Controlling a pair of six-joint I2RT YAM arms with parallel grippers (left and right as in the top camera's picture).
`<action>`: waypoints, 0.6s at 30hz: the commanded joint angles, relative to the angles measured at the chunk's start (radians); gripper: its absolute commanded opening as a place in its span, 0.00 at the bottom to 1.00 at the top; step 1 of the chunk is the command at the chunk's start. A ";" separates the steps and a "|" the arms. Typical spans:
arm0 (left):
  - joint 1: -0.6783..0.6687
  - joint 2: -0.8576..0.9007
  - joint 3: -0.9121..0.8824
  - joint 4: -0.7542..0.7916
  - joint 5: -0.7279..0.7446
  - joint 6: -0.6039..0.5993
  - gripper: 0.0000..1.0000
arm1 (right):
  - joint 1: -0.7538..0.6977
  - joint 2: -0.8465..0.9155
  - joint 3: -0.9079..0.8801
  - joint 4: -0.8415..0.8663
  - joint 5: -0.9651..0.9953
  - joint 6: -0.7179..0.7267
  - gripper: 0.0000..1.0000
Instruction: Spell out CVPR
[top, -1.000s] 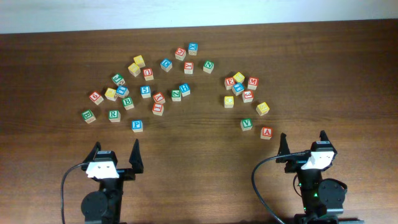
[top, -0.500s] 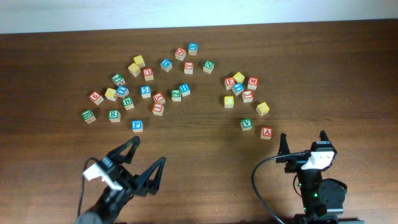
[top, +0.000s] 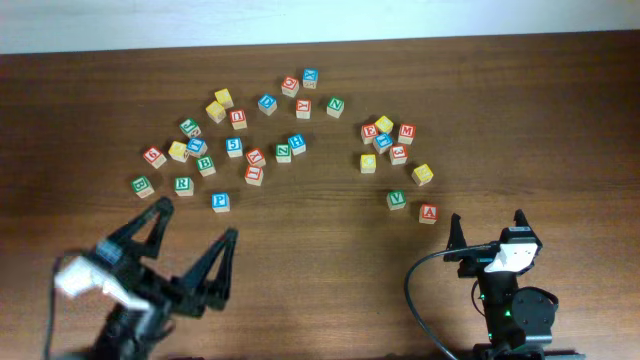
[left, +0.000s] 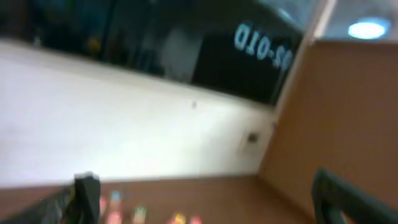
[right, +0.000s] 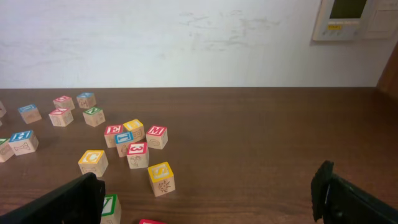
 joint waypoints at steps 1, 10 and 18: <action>0.002 0.231 0.249 -0.225 0.211 0.149 0.99 | -0.006 -0.008 -0.009 -0.001 0.005 -0.006 0.98; 0.002 0.459 0.279 -0.349 0.182 0.135 0.99 | -0.006 -0.008 -0.009 -0.001 0.005 -0.006 0.98; 0.002 0.761 0.416 -0.715 -0.135 0.138 0.99 | -0.006 -0.008 -0.009 -0.001 0.005 -0.006 0.98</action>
